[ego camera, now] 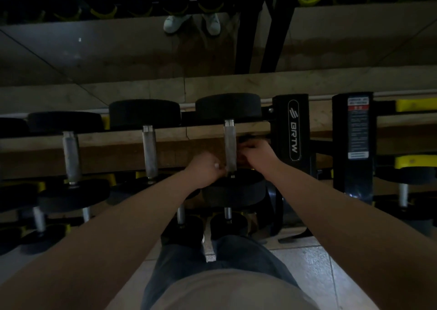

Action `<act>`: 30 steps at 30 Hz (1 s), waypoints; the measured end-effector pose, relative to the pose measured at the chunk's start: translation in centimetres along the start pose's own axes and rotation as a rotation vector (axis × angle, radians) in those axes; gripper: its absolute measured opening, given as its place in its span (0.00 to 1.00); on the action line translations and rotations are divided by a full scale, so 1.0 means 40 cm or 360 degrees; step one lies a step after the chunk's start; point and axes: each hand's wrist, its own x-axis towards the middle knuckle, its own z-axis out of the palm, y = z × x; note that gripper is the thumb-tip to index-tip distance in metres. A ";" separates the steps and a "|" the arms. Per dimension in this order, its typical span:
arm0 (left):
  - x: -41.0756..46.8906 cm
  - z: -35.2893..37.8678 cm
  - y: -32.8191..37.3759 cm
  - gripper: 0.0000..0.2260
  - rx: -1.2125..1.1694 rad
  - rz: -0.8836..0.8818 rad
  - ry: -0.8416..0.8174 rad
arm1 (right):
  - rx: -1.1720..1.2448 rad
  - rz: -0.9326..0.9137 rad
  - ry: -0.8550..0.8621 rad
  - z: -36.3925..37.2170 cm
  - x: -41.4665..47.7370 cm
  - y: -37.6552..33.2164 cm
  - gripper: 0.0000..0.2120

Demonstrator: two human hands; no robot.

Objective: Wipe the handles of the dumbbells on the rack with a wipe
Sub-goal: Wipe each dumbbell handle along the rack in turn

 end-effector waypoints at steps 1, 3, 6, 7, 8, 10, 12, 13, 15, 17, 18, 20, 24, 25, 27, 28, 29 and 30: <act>-0.001 0.001 0.001 0.14 0.0061 0.0012 0.0030 | -0.0061 -0.0003 -0.0009 0.006 -0.003 0.001 0.07; 0.001 -0.009 0.018 0.14 -0.0162 -0.0030 0.0187 | -0.0185 -0.0014 -0.0021 0.016 0.001 0.000 0.08; 0.011 -0.020 0.040 0.08 -0.0663 -0.0124 0.0475 | -0.0091 0.0045 0.0009 0.021 0.020 -0.003 0.09; 0.013 -0.016 0.039 0.07 -0.0620 -0.0086 0.0489 | -0.0042 0.0063 0.0029 0.020 0.019 -0.008 0.08; 0.010 -0.010 0.034 0.07 -0.0503 -0.0016 0.0464 | 0.0001 0.0068 0.0043 0.020 0.018 -0.010 0.07; -0.008 0.006 0.021 0.07 -0.0148 0.0160 0.0336 | 0.0069 0.0079 0.0051 0.023 0.011 -0.014 0.08; -0.021 0.023 0.012 0.06 0.0109 0.0290 0.0219 | 0.0072 0.0079 0.0040 0.026 0.005 -0.012 0.09; -0.022 0.027 0.011 0.06 0.0155 0.0319 0.0215 | 0.0058 0.0070 0.0044 0.027 0.006 -0.008 0.09; -0.019 0.028 0.014 0.06 0.0140 0.0364 0.0294 | 0.0029 0.0061 0.0050 0.028 -0.001 -0.007 0.09; -0.014 0.029 0.025 0.06 0.0069 0.0394 0.0465 | 0.0013 0.0051 0.0027 0.025 -0.007 -0.014 0.09; -0.011 0.029 0.032 0.06 -0.0023 0.0381 0.0593 | 0.0025 0.0051 0.0014 0.022 -0.006 -0.014 0.08; -0.005 0.027 0.043 0.05 -0.0339 0.0264 0.0748 | 0.0075 0.0060 0.0012 0.017 -0.007 -0.015 0.07; 0.000 0.036 0.043 0.07 -0.0885 0.0061 0.0665 | 0.0097 0.0069 0.0031 0.007 -0.012 -0.007 0.08; -0.002 0.040 0.036 0.09 -0.0884 0.0015 0.0626 | 0.0097 0.0083 0.0021 0.004 -0.014 -0.004 0.08; 0.000 0.039 0.020 0.11 -0.0782 -0.0081 0.0480 | 0.0106 0.0099 -0.0001 0.001 -0.015 0.001 0.08; 0.004 0.033 0.013 0.10 -0.0699 -0.0118 0.0383 | 0.0100 0.0098 -0.0003 0.002 -0.015 0.003 0.08; 0.009 0.021 0.009 0.10 -0.0583 -0.0143 0.0280 | 0.0082 0.0092 -0.0009 0.001 -0.019 0.001 0.08; 0.012 0.008 0.009 0.09 -0.0480 -0.0157 0.0191 | 0.0070 0.0081 -0.0020 0.002 -0.021 -0.001 0.08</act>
